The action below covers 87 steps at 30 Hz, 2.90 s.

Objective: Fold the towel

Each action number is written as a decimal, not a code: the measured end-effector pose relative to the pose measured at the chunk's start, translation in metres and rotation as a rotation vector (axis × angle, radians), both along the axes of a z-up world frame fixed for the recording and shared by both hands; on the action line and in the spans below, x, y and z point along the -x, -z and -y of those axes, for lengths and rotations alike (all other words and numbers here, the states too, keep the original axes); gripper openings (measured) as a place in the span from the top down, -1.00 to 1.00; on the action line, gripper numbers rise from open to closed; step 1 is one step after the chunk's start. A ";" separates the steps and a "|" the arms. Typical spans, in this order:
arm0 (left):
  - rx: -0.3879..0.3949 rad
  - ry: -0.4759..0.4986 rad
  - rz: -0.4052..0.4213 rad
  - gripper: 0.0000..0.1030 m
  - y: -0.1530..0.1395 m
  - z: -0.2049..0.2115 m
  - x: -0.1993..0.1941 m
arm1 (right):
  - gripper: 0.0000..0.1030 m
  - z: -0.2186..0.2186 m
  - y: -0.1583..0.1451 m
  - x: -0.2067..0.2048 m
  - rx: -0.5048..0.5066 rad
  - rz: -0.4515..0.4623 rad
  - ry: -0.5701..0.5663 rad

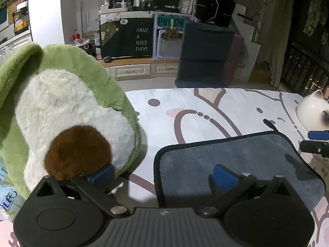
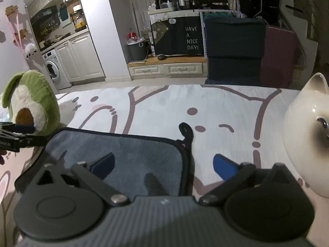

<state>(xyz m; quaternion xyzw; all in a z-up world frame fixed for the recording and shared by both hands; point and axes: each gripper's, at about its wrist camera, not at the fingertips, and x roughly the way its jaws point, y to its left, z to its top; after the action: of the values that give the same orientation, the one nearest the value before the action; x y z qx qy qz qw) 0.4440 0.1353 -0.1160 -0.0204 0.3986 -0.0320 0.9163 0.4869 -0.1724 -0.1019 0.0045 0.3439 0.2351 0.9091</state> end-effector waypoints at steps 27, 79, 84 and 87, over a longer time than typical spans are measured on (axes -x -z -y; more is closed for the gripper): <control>-0.003 -0.020 0.021 -1.00 -0.042 0.024 0.049 | -0.99 0.003 -0.031 0.039 0.030 0.025 0.009; -0.012 -0.008 0.141 -1.00 -0.157 0.093 0.263 | -0.99 0.047 -0.117 0.253 0.045 0.137 0.006; 0.000 0.010 0.156 -1.00 -0.164 0.102 0.278 | -0.99 0.047 -0.121 0.269 0.061 0.150 -0.001; 0.006 0.021 0.165 -1.00 -0.169 0.109 0.287 | -0.99 0.047 -0.124 0.279 0.067 0.163 -0.011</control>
<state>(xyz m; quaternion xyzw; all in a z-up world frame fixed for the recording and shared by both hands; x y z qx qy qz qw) 0.1570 0.0268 0.0532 -0.0161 0.3220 -0.0444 0.9456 0.2075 -0.2195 0.0219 -0.0468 0.2763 0.2279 0.9325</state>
